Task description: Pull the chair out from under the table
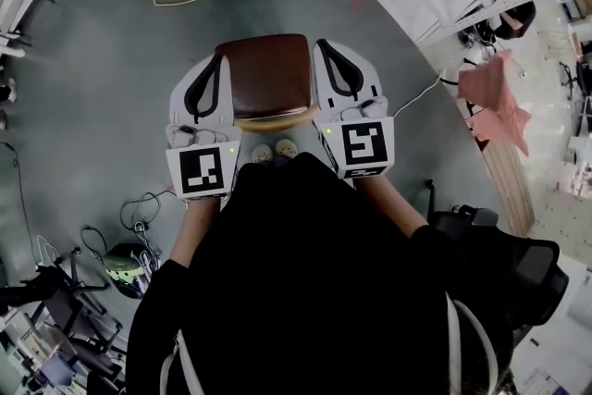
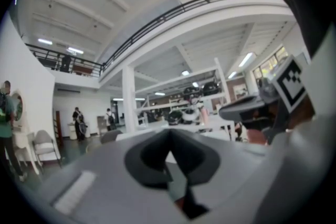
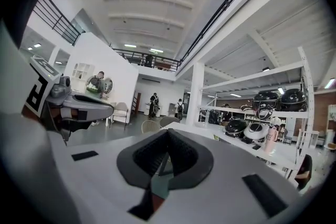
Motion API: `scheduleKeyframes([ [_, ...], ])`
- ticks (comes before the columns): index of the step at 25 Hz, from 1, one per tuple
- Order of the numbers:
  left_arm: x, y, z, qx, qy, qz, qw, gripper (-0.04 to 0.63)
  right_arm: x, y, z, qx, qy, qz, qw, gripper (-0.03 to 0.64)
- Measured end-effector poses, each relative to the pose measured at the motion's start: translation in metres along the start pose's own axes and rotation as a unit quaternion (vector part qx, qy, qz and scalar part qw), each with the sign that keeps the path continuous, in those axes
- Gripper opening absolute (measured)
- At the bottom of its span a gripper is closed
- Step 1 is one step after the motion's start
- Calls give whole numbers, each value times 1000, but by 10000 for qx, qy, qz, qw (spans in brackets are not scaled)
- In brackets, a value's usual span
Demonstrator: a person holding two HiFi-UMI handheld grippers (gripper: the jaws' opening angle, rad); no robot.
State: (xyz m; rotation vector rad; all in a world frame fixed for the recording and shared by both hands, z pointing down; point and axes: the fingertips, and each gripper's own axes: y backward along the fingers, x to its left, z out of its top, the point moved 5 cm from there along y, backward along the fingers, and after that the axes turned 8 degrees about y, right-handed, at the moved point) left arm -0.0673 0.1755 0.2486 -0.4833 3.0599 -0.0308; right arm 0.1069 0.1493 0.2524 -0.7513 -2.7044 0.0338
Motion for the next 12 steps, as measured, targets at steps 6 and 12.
scheduleKeyframes([
  [6,-2,2,-3,27,-42,-27,10000,8,1,4,-2,35,-12,-45,10000,20],
  [12,-2,5,-4,37,-26,-33,10000,8,3,7,-4,84,-59,-78,9999,20],
])
